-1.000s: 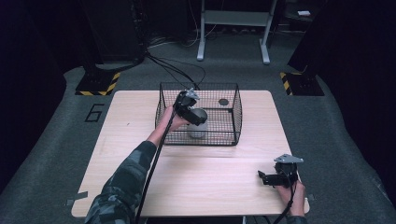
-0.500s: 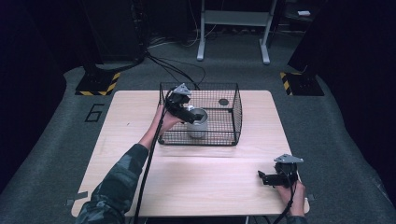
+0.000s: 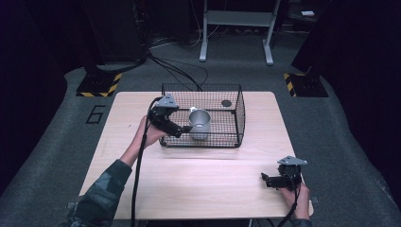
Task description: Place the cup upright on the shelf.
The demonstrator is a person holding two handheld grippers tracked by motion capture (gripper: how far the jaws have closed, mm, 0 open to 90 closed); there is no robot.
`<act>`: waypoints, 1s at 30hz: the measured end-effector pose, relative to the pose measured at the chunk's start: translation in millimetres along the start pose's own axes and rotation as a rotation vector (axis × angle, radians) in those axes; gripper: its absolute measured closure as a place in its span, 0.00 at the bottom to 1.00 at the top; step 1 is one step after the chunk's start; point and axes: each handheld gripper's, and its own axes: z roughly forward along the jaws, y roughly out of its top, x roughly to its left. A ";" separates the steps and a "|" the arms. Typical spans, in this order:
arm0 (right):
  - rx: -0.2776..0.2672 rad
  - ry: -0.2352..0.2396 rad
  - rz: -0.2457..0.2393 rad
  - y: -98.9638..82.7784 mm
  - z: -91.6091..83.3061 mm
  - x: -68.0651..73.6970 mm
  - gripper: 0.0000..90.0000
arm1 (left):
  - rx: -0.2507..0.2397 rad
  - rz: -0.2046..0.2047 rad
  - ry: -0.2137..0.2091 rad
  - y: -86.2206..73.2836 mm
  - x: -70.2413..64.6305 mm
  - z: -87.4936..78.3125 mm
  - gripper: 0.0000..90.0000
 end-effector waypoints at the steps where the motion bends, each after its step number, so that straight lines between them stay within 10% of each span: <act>1: 0.000 0.000 0.000 0.0 0.0 0.0 0.00 | 0.000 0.000 0.000 0.0 0.0 0.0 0.00; 12: -0.009 -0.007 0.000 -1.4 -0.7 -0.3 0.00 | 0.053 -0.014 0.021 -57.0 -27.8 -35.6 0.00; 18: -0.007 -0.005 0.006 -1.0 -0.5 0.1 0.00 | 0.113 -0.066 0.016 -116.3 -35.3 -33.6 0.00; 21: 0.001 -0.001 0.005 -0.6 -0.5 0.2 0.00 | 0.160 -0.105 0.041 -149.1 -32.7 -24.1 0.00; 24: -0.001 -0.001 0.002 -0.5 -0.3 -0.1 0.00 | 0.141 -0.230 0.077 -192.1 -25.2 -17.2 0.00; 30: 0.000 -0.001 0.001 -0.6 -0.6 -0.1 0.00 | 0.173 -0.259 0.207 -214.8 -20.2 -12.4 0.00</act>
